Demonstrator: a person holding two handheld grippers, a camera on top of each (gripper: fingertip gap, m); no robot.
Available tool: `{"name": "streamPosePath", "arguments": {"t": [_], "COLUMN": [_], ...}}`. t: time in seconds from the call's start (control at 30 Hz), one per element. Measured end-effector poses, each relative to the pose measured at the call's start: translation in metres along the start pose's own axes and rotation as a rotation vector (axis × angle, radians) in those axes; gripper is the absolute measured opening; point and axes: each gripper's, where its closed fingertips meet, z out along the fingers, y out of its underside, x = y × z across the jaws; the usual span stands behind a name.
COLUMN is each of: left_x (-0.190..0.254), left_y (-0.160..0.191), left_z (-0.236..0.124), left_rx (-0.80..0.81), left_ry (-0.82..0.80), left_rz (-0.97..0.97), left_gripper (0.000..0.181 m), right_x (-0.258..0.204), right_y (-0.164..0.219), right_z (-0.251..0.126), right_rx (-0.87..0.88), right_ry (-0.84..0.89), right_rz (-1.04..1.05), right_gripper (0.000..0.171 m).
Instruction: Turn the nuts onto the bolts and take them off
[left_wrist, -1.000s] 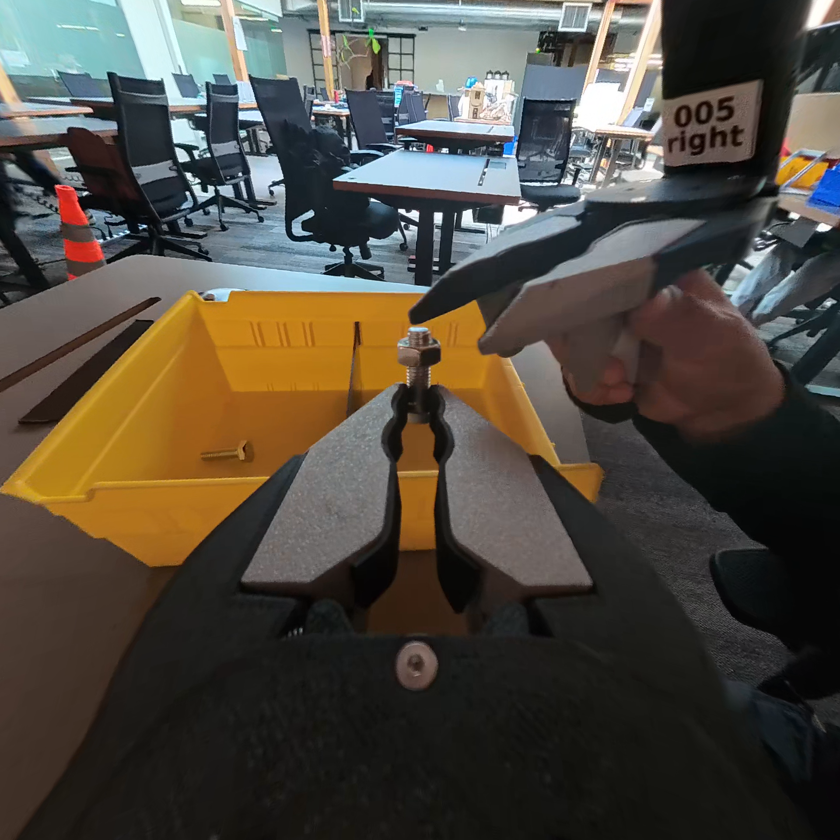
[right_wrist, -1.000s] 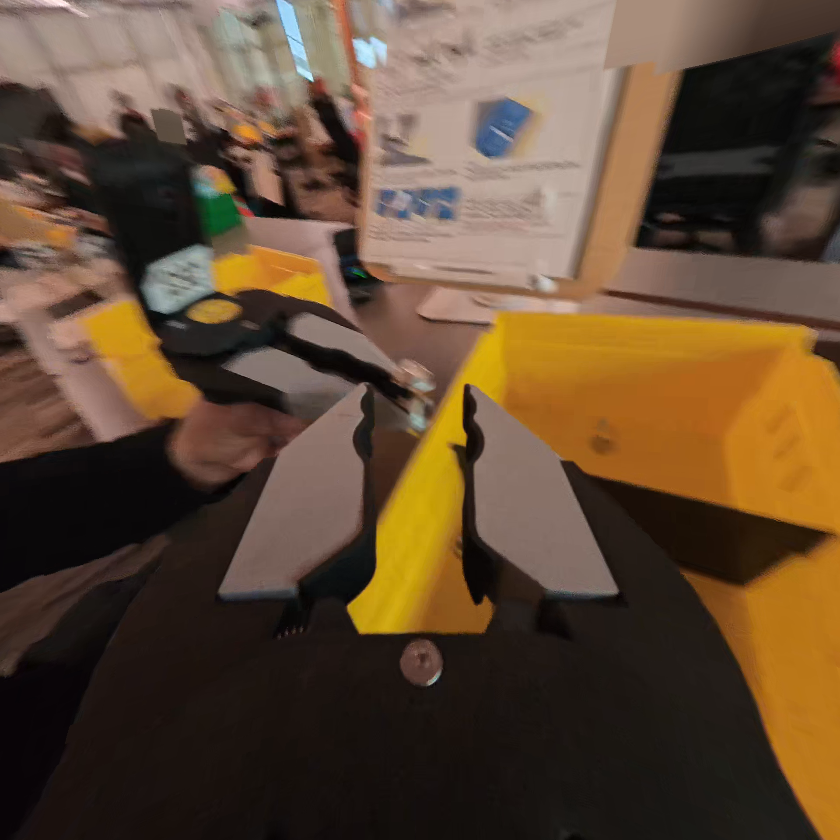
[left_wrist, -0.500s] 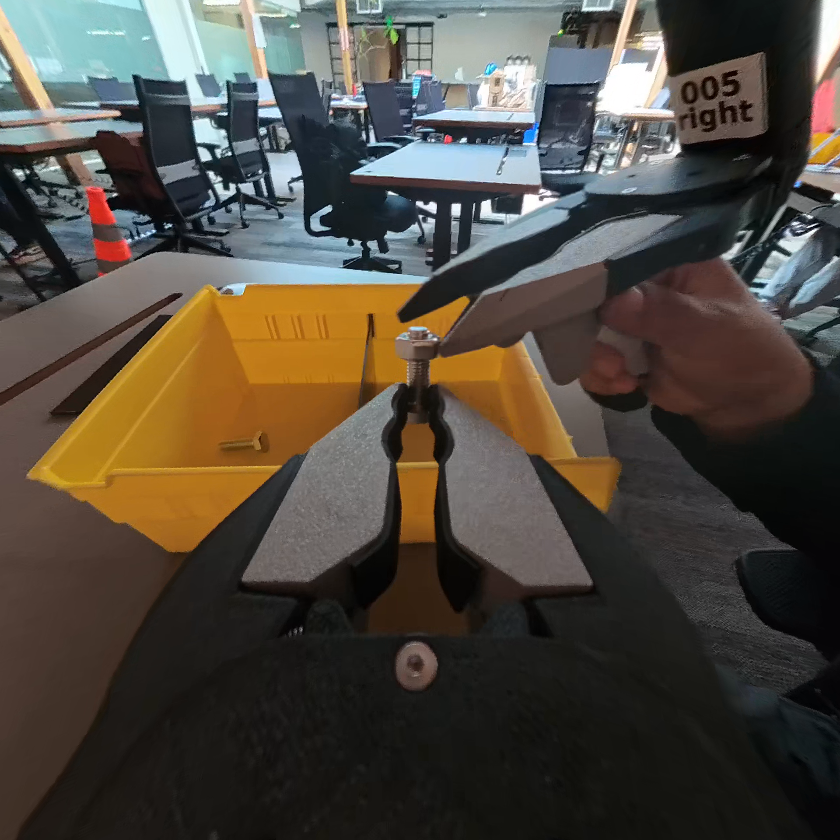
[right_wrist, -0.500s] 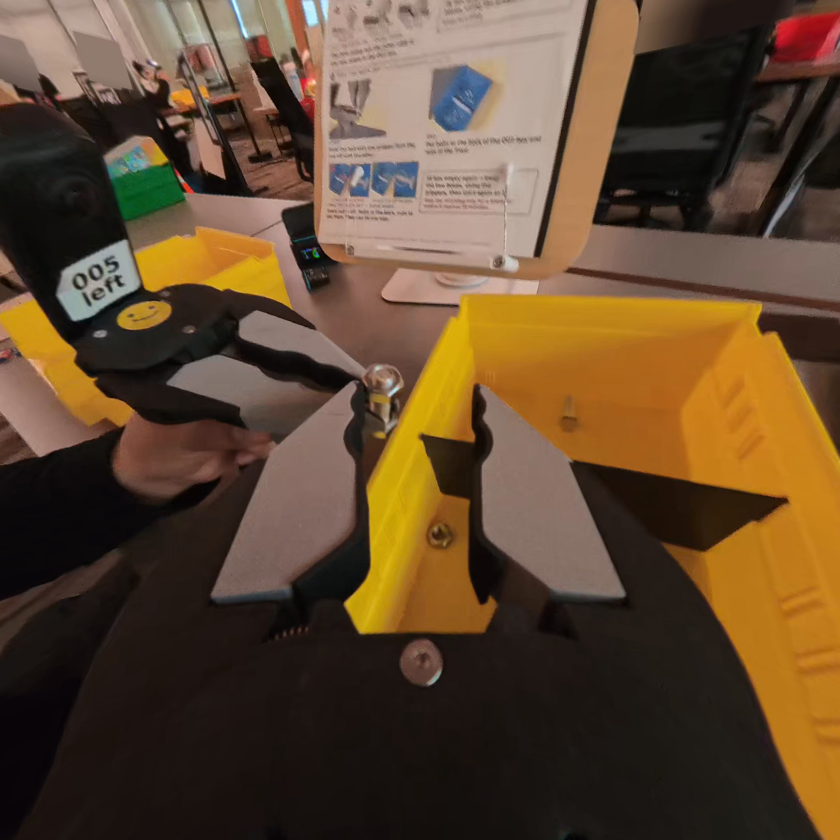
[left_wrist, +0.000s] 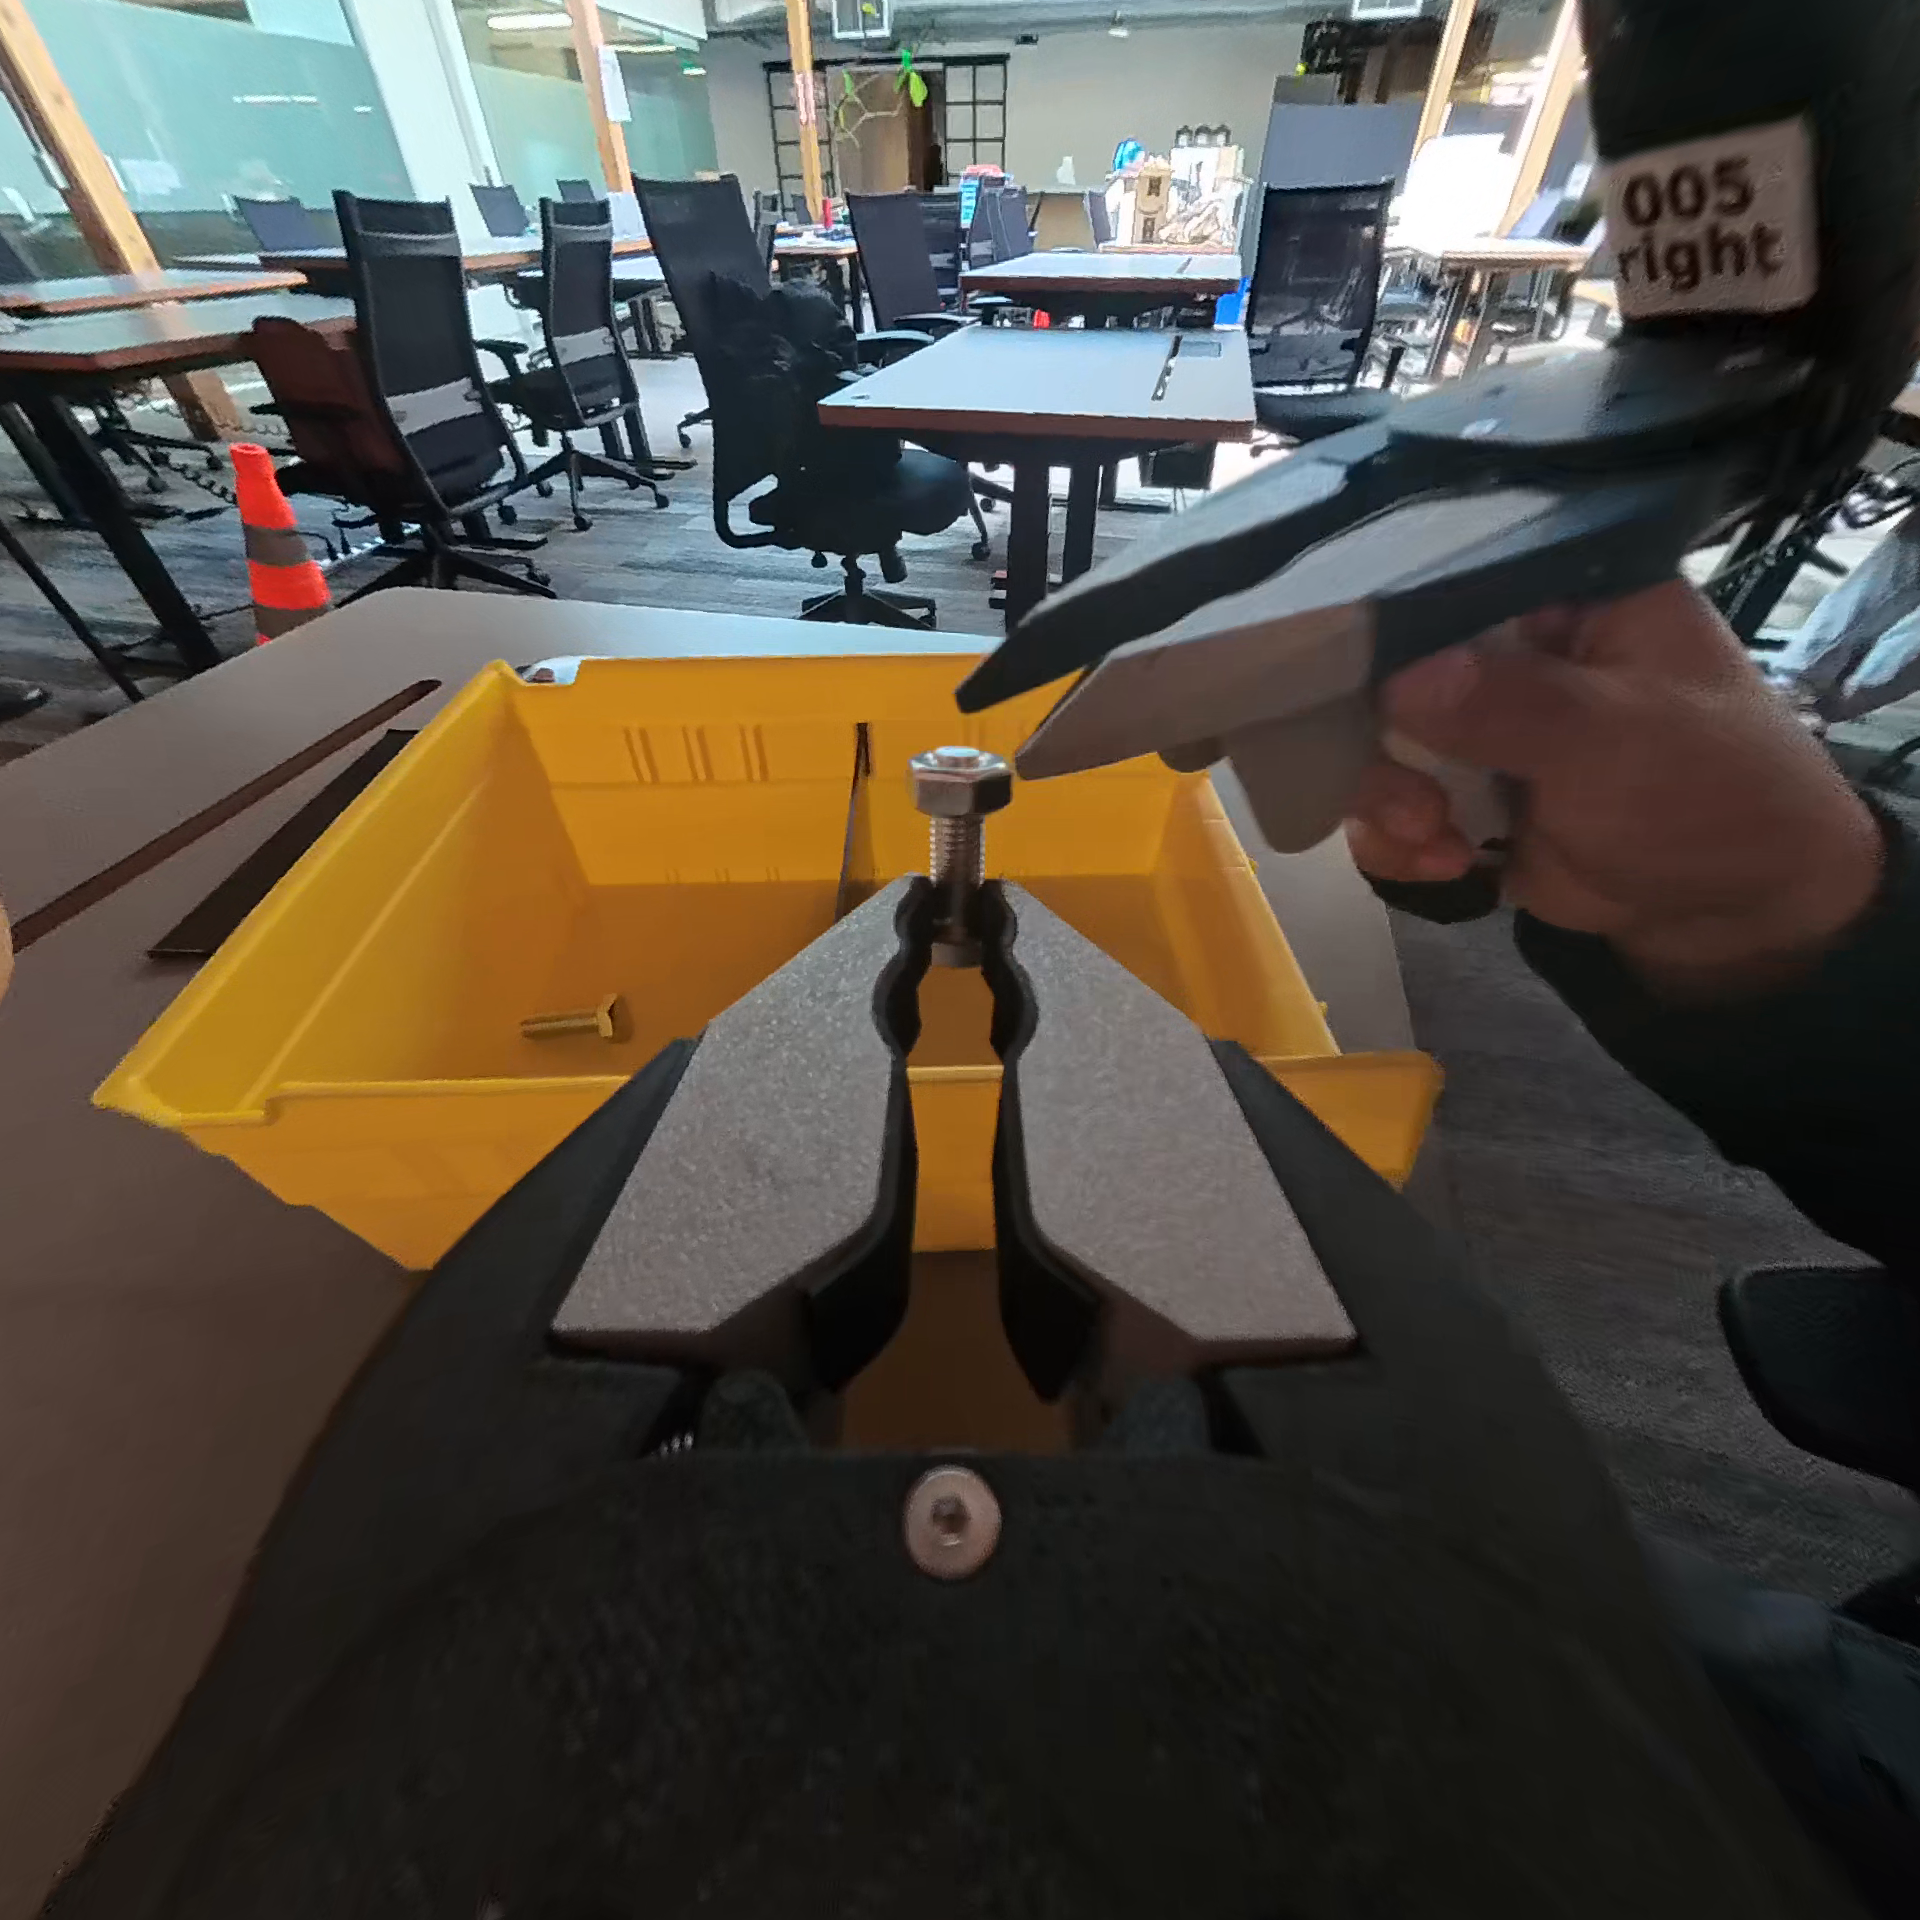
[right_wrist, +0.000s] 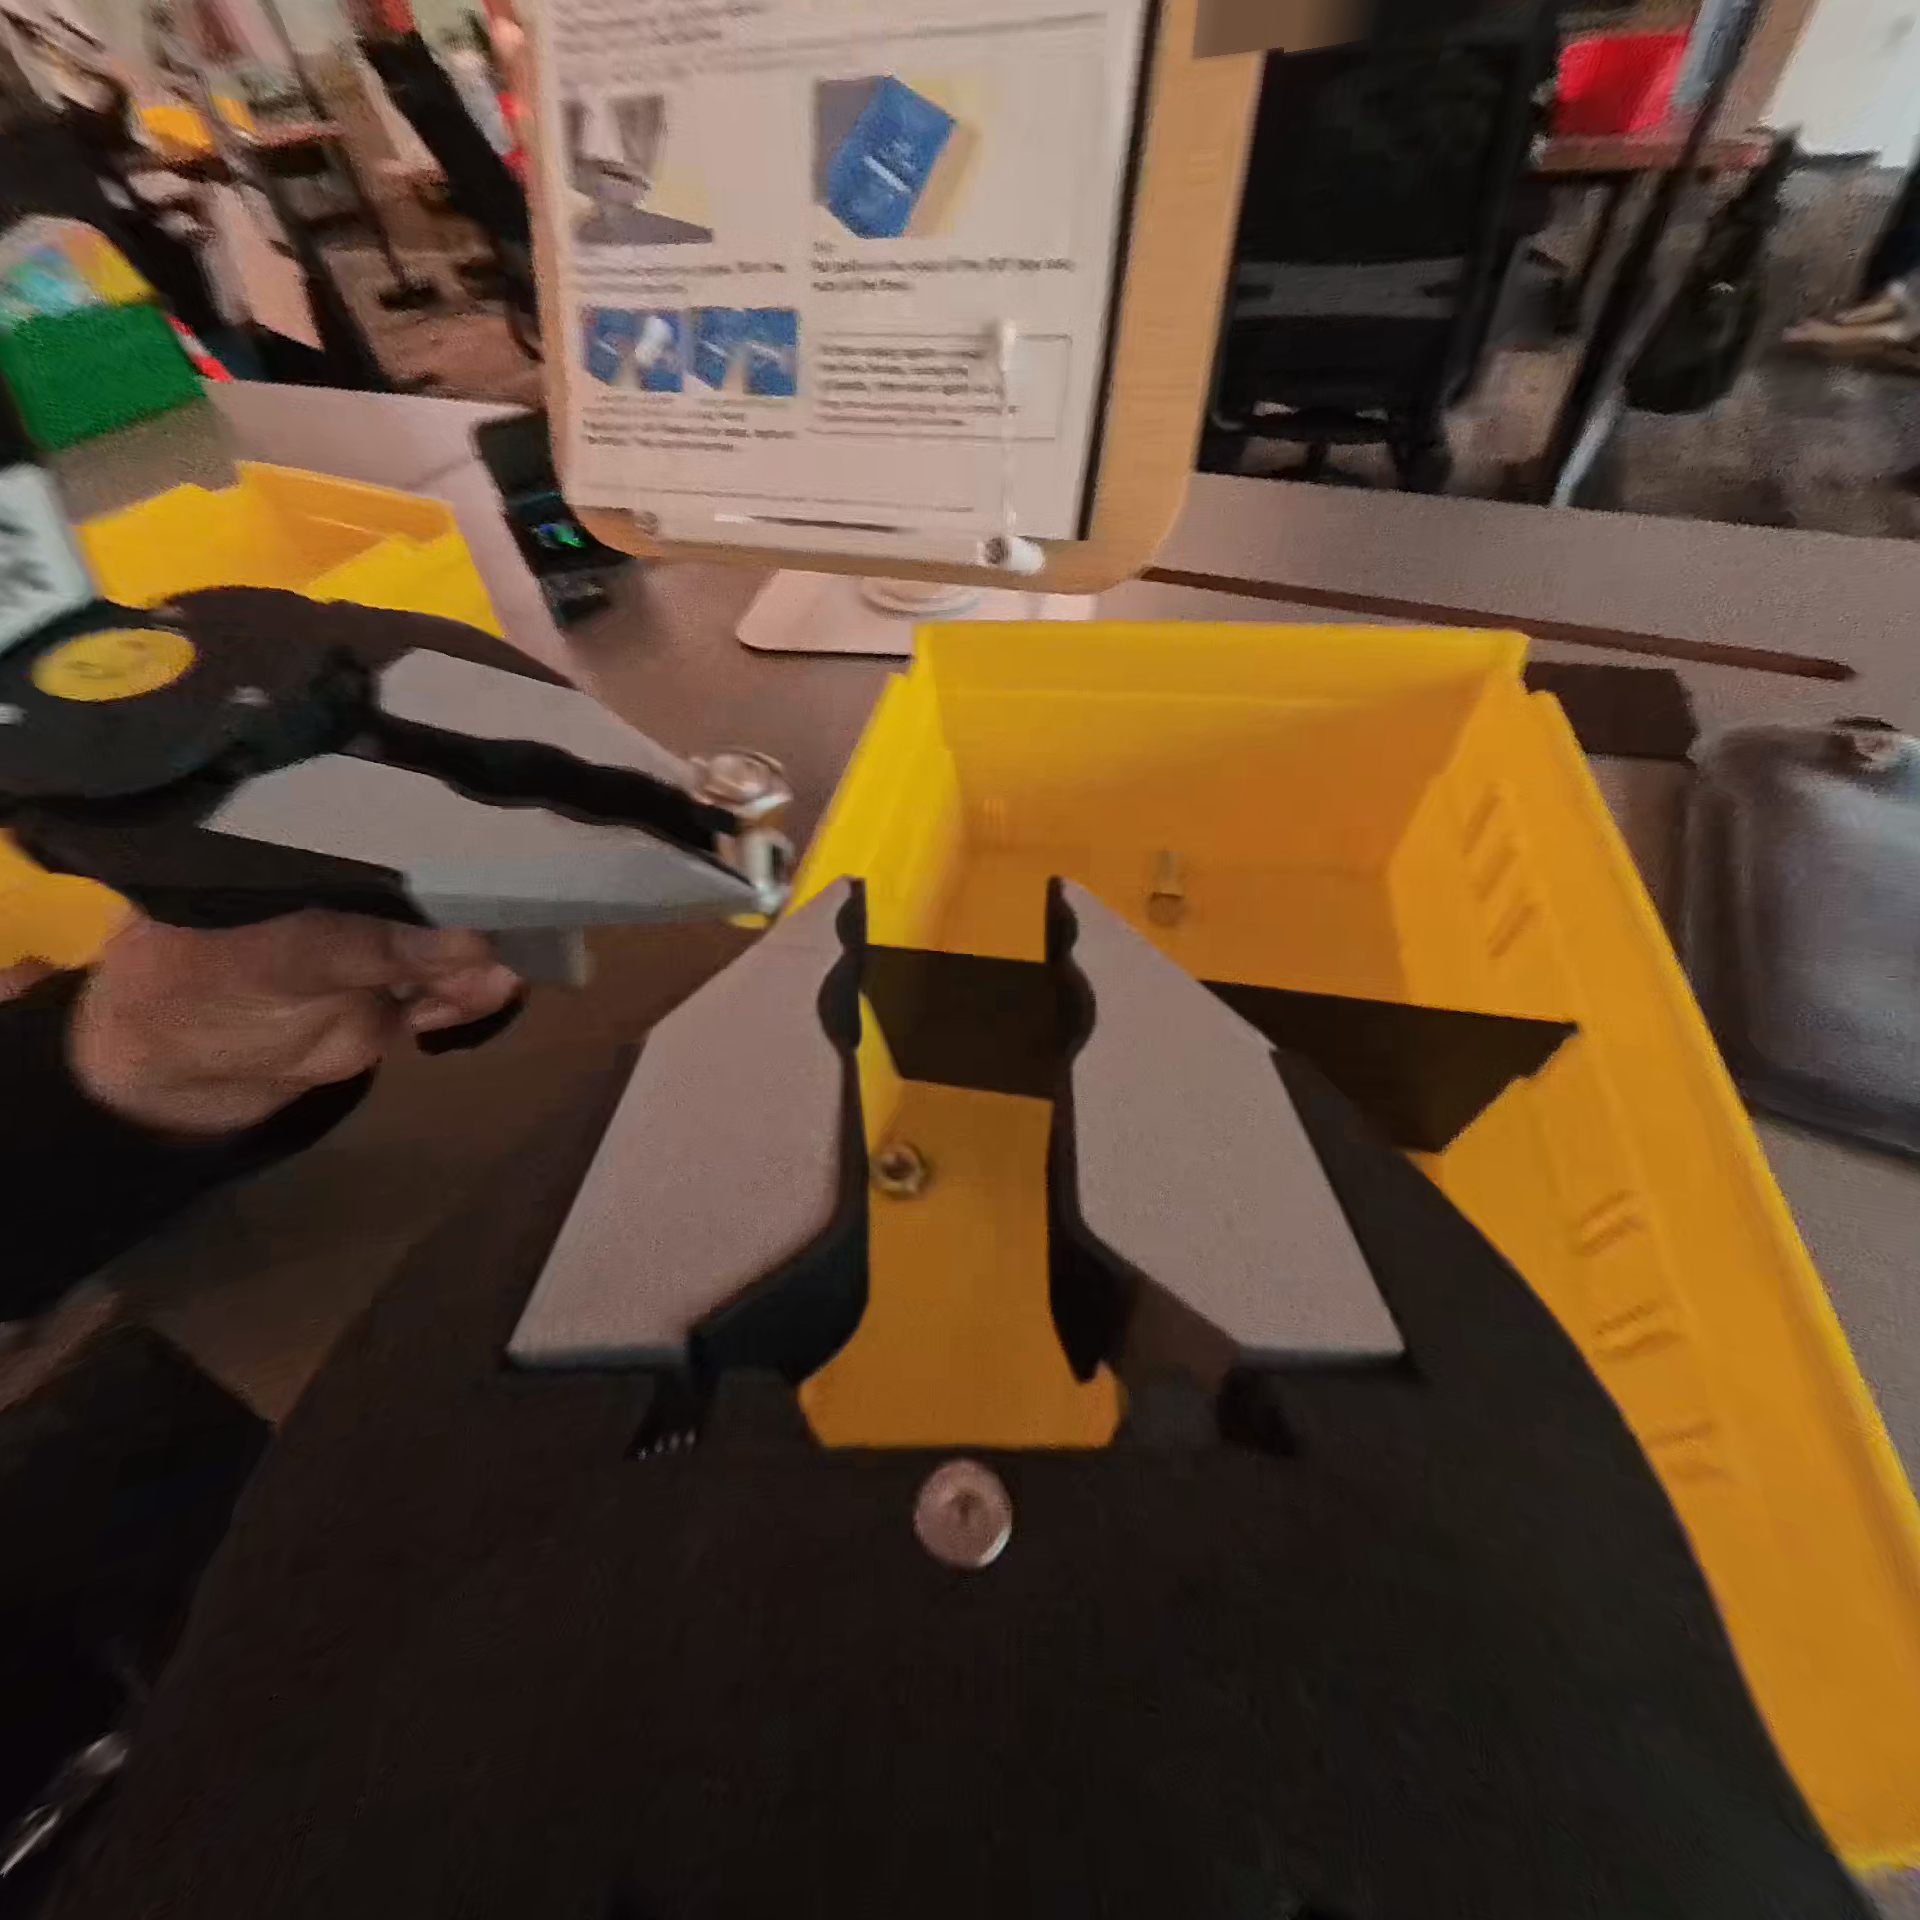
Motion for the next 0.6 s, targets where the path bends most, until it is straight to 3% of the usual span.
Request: {"name": "streamPosePath", "arguments": {"t": [0.1,0.17,0.23,0.27,0.3,0.37,0.47,0.57,0.6], "left_x": [0.011,0.012,0.002,-0.001,-0.003,-0.003,0.005,0.005,0.001], "left_y": [0.000,-0.001,0.005,0.005,0.004,0.003,0.005,0.005,0.009], "left_z": [0.005,0.005,0.004,0.004,0.003,0.003,0.009,0.010,0.010], "left_rx": [-0.006,0.000,-0.025,-0.020,-0.011,-0.017,-0.030,-0.037,-0.056], "left_ry": [0.021,0.014,-0.022,-0.021,-0.018,-0.029,-0.013,-0.032,-0.050], "left_rz": [0.023,0.031,0.019,0.004,-0.011,0.014,0.033,0.055,0.059], "left_gripper": [0.007,0.006,0.007,0.007,0.007,0.007,0.007,0.007,0.006], "right_x": [-0.044,-0.030,-0.016,-0.006,0.009,0.013,-0.034,-0.016,-0.009], "right_y": [-0.022,-0.011,0.003,0.010,0.016,0.011,-0.017,0.000,0.008], "right_z": [0.000,0.011,0.011,0.008,0.005,0.001,0.004,0.019,0.019], "right_rx": [0.101,0.028,-0.023,-0.049,-0.068,-0.048,0.078,-0.016,-0.041], "right_ry": [-0.217,-0.129,-0.096,-0.060,0.029,0.057,-0.195,-0.095,-0.084], "right_rz": [0.030,0.018,0.048,0.061,0.033,0.010,0.064,0.043,0.060], "right_gripper": [0.041,0.037,0.047,0.034,0.010,0.027,0.042,0.038,0.045]}}
